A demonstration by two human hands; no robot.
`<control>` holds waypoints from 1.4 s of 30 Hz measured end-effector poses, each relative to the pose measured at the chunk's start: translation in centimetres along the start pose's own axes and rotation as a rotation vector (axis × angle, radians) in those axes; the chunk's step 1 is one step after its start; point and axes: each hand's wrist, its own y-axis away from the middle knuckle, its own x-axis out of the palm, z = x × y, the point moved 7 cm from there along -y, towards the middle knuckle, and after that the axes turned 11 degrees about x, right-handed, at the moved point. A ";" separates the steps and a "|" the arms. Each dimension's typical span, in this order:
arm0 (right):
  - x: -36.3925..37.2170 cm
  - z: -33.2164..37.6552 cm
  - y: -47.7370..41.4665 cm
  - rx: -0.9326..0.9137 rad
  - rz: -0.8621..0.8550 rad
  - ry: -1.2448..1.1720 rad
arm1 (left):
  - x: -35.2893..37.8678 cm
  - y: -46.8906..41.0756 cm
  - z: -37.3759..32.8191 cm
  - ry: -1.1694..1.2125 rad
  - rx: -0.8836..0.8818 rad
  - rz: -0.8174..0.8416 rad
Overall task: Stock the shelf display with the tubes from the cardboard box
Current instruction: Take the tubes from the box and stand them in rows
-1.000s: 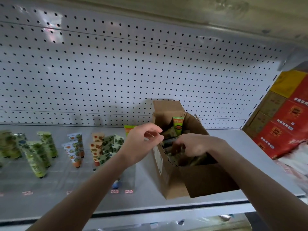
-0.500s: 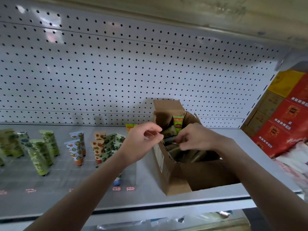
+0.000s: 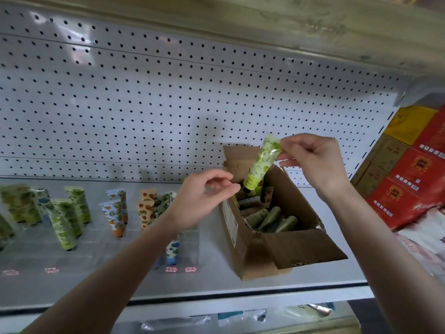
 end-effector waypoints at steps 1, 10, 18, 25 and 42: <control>0.4 0.6 0.3 -0.001 0.010 -0.026 | -0.3 -0.1 -0.4 0.017 0.001 -0.001; 7.3 2.5 3.1 0.000 0.166 -0.056 | -4.1 1.1 -1.4 0.122 0.021 0.024; 15.0 2.6 4.7 0.052 0.303 -0.053 | -10.4 4.7 0.3 0.056 0.044 0.017; 22.4 3.2 6.3 0.024 0.422 -0.024 | -16.1 7.9 2.0 -0.047 -0.021 0.021; 36.3 0.6 10.5 -0.068 0.494 0.224 | -26.2 14.7 8.7 -0.367 -0.303 0.021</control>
